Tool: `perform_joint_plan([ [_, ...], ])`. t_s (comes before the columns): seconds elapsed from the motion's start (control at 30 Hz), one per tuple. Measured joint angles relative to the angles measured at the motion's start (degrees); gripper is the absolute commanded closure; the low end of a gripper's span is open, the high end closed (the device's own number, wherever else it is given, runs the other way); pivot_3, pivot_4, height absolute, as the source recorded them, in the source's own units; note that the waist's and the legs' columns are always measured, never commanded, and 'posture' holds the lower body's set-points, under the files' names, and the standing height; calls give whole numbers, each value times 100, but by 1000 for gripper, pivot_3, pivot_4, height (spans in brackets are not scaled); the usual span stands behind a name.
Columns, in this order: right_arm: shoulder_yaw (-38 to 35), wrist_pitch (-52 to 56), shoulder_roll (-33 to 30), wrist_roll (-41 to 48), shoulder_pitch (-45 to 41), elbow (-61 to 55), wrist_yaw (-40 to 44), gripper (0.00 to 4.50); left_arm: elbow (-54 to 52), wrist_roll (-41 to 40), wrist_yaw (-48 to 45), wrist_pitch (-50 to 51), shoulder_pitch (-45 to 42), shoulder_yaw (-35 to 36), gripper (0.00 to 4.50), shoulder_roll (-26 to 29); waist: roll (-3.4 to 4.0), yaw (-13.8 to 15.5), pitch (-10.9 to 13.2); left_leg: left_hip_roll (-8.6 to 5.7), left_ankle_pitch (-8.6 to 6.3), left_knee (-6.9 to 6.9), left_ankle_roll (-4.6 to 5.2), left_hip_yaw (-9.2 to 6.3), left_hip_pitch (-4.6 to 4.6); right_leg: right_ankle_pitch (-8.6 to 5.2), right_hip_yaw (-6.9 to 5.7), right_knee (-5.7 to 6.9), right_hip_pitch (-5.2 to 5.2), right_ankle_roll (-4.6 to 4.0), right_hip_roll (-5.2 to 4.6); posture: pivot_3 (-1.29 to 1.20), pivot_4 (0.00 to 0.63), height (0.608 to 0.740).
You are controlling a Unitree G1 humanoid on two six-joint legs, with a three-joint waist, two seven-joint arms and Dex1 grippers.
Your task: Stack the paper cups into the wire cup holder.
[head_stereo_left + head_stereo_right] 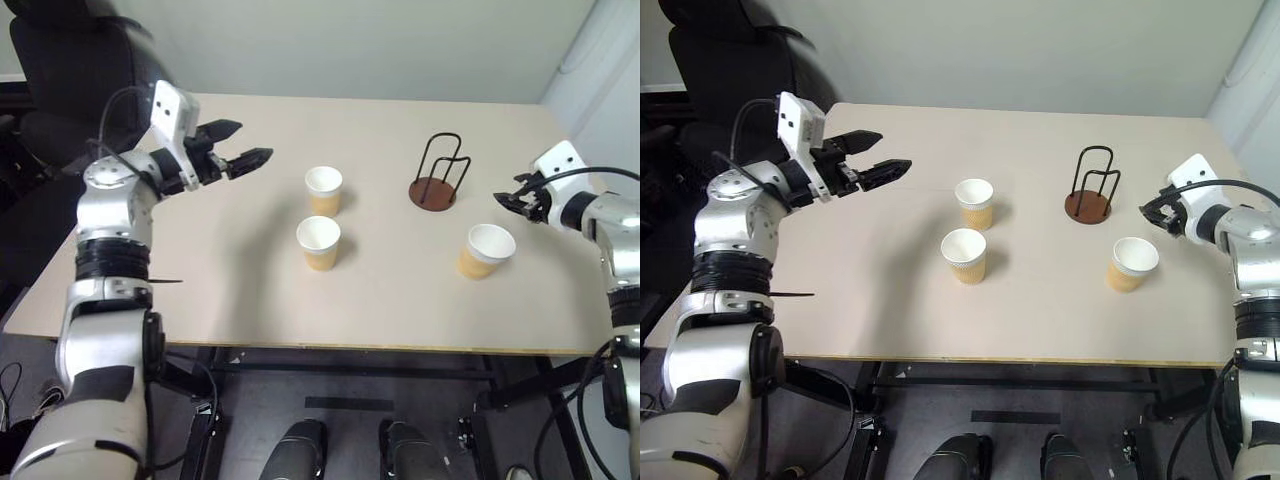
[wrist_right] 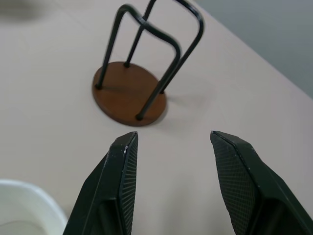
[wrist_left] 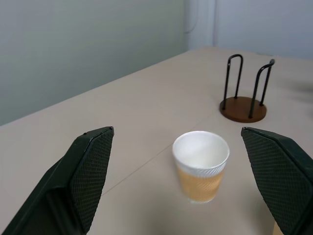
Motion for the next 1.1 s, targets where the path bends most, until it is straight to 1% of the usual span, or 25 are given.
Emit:
perform_joint_plan([
  [0.13, -67, 79, -96, 10, 8, -177, -1, 2161, 304, 20, -47, -235, -259, -68, 40, -143, 0, -20, 0, 0, -1, -1, 0, 0, 4, 0, 2, 0, 1, 1, 0, 0, 150, 740],
  [0.4, -44, 133, -32, 4, -61, -121, -10, 2161, 533, 117, -156, -381, -308, -105, 40, -236, 0, -43, 0, 1, 1, -1, 3, 0, 3, 2, 2, 1, -1, 5, 2, 0, 150, 740],
  [0.57, 101, -52, 395, -13, -501, 353, -72, 2161, 629, 131, -168, -438, -490, -110, 40, -316, 0, -59, 0, 0, 9, 0, 10, 0, 3, 4, 3, 3, -2, 8, 2, 0, 150, 740],
  [0.7, 223, -381, 728, -140, -959, 1035, -305, 2161, 629, 130, -192, -450, -643, -111, 40, -367, 0, -59, 0, 0, 8, 0, 11, -1, 3, 4, 2, 5, -3, 7, 2, 0, 150, 740],
  [0.97, 396, -934, 958, -394, -1466, 2051, -457, 2161, 631, 128, -218, -459, -643, -110, 40, -428, 0, -32, 0, 0, -2, -1, -5, -2, -4, 2, -1, 4, -10, 3, 1, 0, 150, 740],
  [1.1, 454, -1083, 1129, -506, -1534, 2151, -494, 2161, 509, 119, -233, -434, -523, -97, 40, -403, 0, -48, 0, 1, -6, -2, -14, -2, -2, -1, -2, 8, -14, -1, 2, 0, 150, 740],
])
